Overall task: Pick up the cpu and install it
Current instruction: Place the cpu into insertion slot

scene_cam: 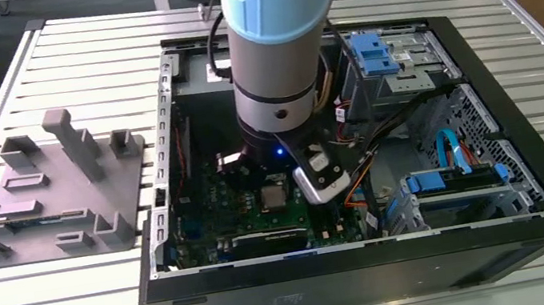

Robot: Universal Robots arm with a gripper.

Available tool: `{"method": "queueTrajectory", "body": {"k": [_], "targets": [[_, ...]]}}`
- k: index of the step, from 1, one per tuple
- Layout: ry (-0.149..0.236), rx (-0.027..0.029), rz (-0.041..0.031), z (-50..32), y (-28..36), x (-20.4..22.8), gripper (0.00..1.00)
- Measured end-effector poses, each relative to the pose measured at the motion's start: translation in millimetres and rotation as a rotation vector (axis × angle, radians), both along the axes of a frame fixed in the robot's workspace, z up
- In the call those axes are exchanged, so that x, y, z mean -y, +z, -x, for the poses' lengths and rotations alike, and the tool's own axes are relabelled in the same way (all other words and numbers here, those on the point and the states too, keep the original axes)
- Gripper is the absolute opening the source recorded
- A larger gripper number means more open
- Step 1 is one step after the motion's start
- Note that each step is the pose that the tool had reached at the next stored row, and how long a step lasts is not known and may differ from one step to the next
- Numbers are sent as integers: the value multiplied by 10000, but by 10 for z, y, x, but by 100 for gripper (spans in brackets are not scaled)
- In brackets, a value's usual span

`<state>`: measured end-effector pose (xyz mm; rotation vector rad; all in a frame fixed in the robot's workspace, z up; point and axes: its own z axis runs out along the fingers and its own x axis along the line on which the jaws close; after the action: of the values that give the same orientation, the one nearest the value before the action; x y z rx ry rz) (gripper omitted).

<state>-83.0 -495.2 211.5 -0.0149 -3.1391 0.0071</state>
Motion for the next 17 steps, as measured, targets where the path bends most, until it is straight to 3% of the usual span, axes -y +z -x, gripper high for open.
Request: {"method": "queueTrajectory", "body": {"k": [14, 17], "targets": [[0, 0, 21, 51, -119, -58, 47], [0, -1, 25, 51, -157, -89, 47]]}}
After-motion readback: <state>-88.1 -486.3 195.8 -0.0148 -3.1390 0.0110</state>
